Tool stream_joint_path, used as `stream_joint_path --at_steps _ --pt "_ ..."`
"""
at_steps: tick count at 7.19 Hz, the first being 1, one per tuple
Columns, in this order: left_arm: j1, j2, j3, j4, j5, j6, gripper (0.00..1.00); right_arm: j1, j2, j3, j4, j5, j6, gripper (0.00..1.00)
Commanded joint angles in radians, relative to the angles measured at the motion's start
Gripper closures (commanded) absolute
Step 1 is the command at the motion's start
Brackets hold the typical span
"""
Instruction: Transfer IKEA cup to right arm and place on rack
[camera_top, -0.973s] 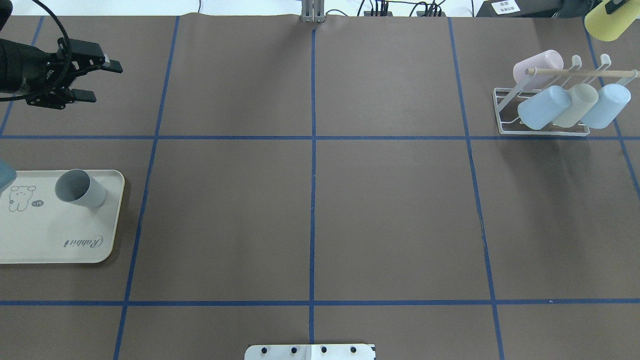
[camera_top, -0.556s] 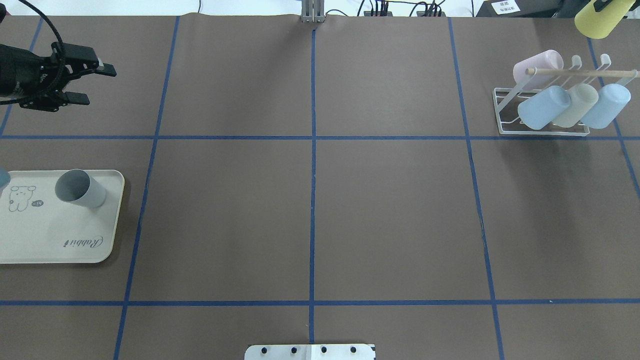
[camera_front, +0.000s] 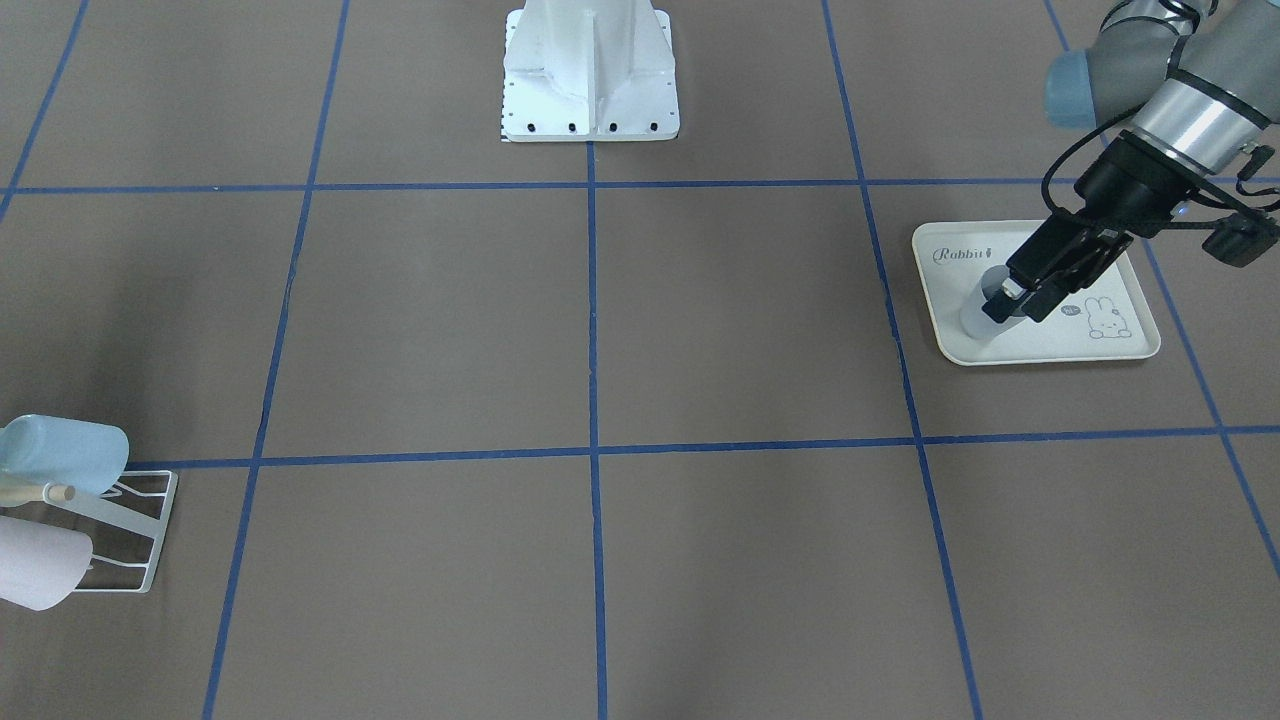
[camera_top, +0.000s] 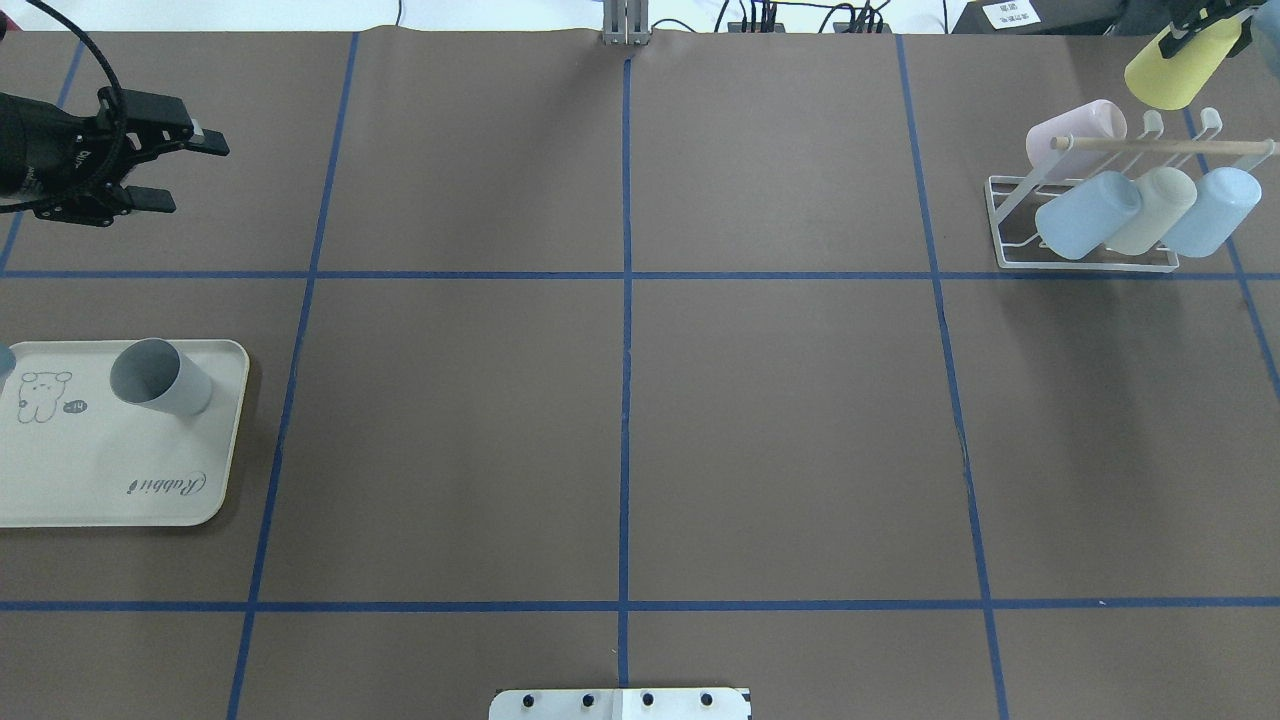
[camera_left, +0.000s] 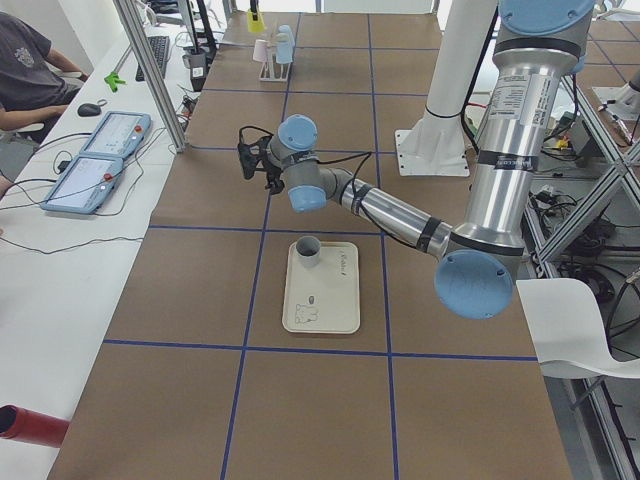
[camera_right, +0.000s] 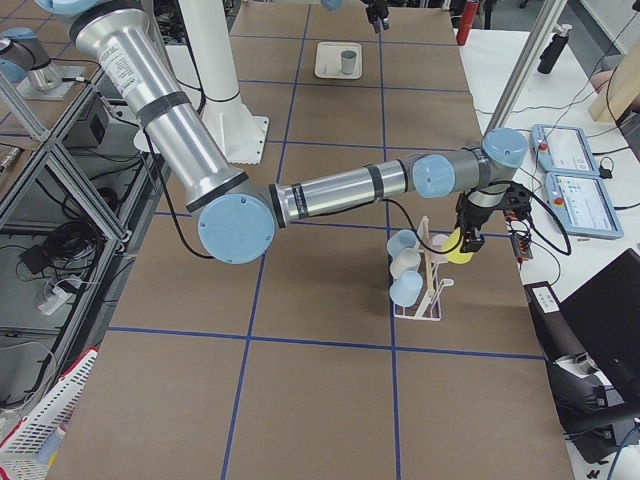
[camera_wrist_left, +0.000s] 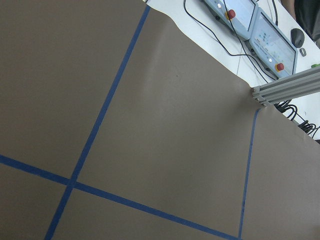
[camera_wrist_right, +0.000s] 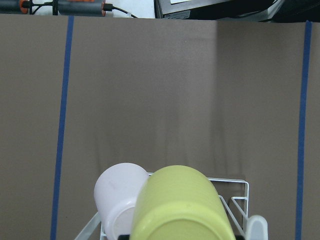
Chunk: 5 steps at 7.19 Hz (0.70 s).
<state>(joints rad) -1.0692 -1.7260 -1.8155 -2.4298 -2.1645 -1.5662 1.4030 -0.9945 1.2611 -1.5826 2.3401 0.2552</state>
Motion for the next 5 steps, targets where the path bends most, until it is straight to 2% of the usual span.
stream_joint_path --at_steps 1,5 --pt "0.0 0.002 -0.001 0.0 0.0 0.0 0.0 -0.007 0.002 -0.022 0.003 0.005 -0.002 0.76" --pt "0.0 0.002 -0.011 0.0 -0.003 -0.002 0.0 -0.018 -0.003 -0.035 0.003 0.004 -0.008 0.76"
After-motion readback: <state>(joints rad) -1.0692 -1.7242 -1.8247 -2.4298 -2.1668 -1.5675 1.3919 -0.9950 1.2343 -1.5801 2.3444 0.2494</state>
